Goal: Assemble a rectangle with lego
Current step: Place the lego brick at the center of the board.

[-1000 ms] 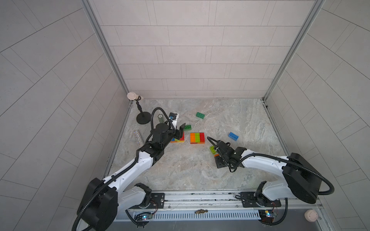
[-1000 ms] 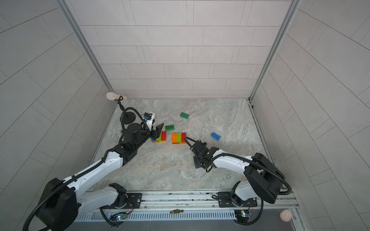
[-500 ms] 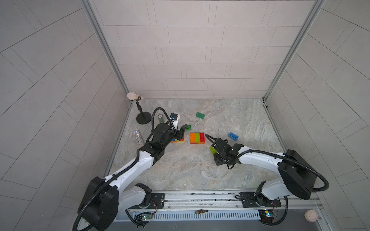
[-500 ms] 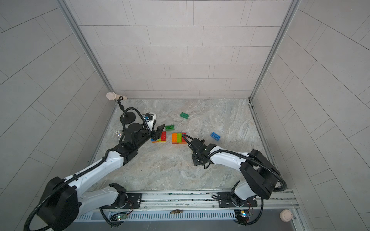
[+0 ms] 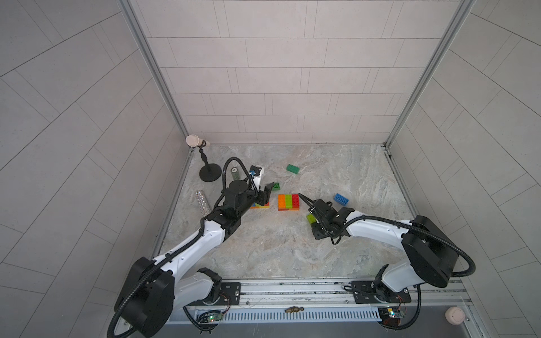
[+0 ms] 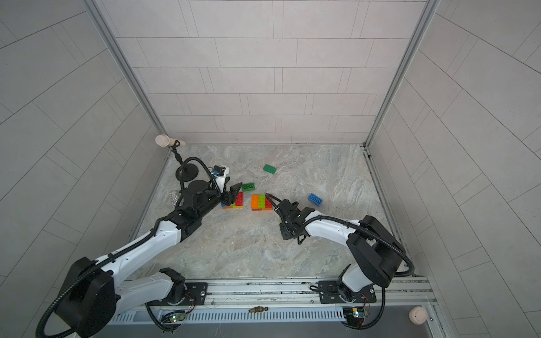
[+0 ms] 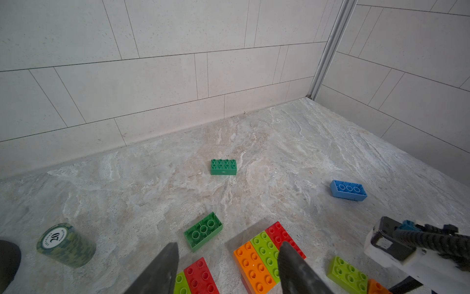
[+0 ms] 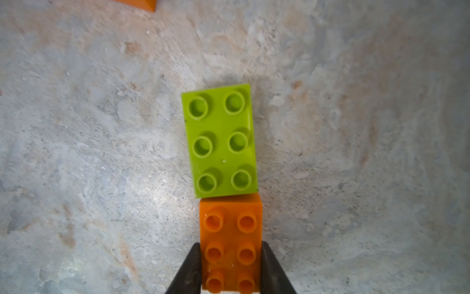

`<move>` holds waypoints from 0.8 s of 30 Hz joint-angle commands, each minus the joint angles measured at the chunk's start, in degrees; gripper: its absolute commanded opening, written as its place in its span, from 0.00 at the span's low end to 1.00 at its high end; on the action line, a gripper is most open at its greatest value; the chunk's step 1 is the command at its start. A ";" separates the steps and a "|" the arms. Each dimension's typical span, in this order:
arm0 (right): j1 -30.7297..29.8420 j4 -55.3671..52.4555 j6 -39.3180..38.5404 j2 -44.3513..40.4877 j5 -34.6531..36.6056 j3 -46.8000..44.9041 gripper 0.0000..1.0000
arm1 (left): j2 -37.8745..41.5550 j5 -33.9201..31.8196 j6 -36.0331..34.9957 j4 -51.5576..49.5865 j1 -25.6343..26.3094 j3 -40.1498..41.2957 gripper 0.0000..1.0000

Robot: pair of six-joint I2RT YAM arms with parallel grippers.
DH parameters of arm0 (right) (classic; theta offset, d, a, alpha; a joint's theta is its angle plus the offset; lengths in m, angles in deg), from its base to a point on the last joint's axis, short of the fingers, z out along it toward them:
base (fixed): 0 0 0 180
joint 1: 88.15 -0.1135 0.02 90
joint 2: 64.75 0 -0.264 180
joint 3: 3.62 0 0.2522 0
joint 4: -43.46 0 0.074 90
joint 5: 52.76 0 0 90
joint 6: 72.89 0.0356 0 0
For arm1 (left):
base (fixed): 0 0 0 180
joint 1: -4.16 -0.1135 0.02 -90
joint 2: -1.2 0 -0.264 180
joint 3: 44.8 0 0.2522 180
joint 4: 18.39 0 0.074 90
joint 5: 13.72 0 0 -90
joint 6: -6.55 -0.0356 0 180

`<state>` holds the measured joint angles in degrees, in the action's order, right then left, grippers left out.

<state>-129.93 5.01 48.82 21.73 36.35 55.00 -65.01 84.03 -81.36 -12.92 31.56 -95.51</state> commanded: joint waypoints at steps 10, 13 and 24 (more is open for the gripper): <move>0.56 -1.06 -1.18 2.47 -0.08 1.40 0.33 | -0.56 0.72 0.42 0.64 0.02 -1.16 0.67; 0.56 -1.23 -1.20 2.05 -0.25 1.54 0.38 | -0.60 0.74 0.40 0.64 0.04 -1.19 0.67; 4.71 -7.44 -0.15 -7.46 -7.46 5.52 0.64 | -0.66 -0.44 0.64 -1.04 0.07 -2.37 0.68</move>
<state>-127.02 1.06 47.83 18.76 31.15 58.17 -65.45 83.98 -81.30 -13.38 31.56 -95.79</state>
